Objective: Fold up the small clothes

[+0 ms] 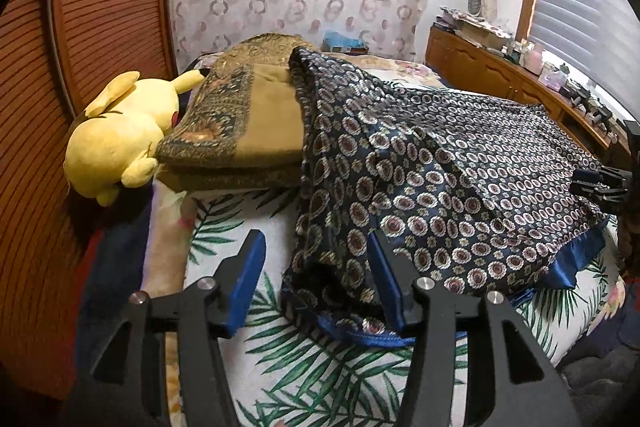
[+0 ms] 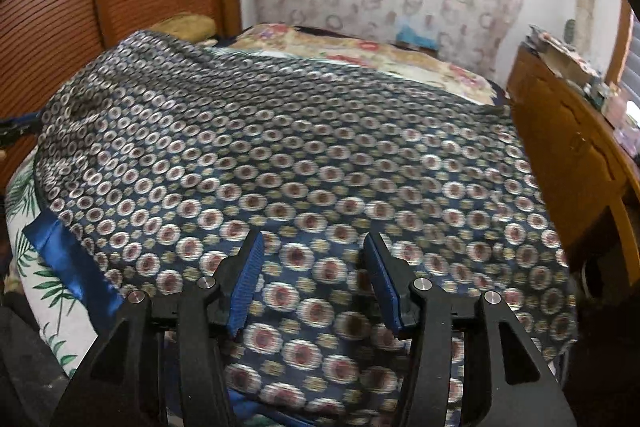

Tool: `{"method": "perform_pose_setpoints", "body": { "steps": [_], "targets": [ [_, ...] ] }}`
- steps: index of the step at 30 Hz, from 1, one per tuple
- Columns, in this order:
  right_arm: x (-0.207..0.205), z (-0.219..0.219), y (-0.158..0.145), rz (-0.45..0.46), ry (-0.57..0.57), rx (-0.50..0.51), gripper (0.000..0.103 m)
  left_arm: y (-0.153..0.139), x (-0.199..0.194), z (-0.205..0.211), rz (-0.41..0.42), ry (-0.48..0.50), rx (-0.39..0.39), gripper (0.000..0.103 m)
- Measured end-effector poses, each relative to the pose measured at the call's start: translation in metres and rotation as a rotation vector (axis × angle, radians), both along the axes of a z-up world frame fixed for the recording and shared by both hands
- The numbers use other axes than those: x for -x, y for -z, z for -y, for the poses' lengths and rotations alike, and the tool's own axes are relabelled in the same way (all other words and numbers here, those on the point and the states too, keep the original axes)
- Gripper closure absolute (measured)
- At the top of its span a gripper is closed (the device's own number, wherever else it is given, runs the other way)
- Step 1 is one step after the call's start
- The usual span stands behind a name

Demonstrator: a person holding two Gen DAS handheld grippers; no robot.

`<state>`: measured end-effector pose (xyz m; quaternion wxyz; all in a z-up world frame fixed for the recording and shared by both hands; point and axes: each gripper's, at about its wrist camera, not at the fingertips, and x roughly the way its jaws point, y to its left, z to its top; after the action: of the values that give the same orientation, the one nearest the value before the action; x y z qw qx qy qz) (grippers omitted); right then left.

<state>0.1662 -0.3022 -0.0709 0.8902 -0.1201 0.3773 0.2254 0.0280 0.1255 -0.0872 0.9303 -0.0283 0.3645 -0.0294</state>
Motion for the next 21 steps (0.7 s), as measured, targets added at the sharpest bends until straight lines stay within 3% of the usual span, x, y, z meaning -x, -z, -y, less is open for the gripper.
{"method": "perform_pose_setpoints", "body": {
  "steps": [11,21],
  "targets": [
    [0.002,-0.040,0.009,-0.013,-0.079,0.032,0.050,0.016,0.016,-0.011,-0.035,-0.013,0.070,0.051],
    [-0.005,-0.040,0.017,-0.053,-0.067,0.031,0.049,0.019,-0.004,-0.006,-0.048,0.004,0.090,0.051]
  ]
}}
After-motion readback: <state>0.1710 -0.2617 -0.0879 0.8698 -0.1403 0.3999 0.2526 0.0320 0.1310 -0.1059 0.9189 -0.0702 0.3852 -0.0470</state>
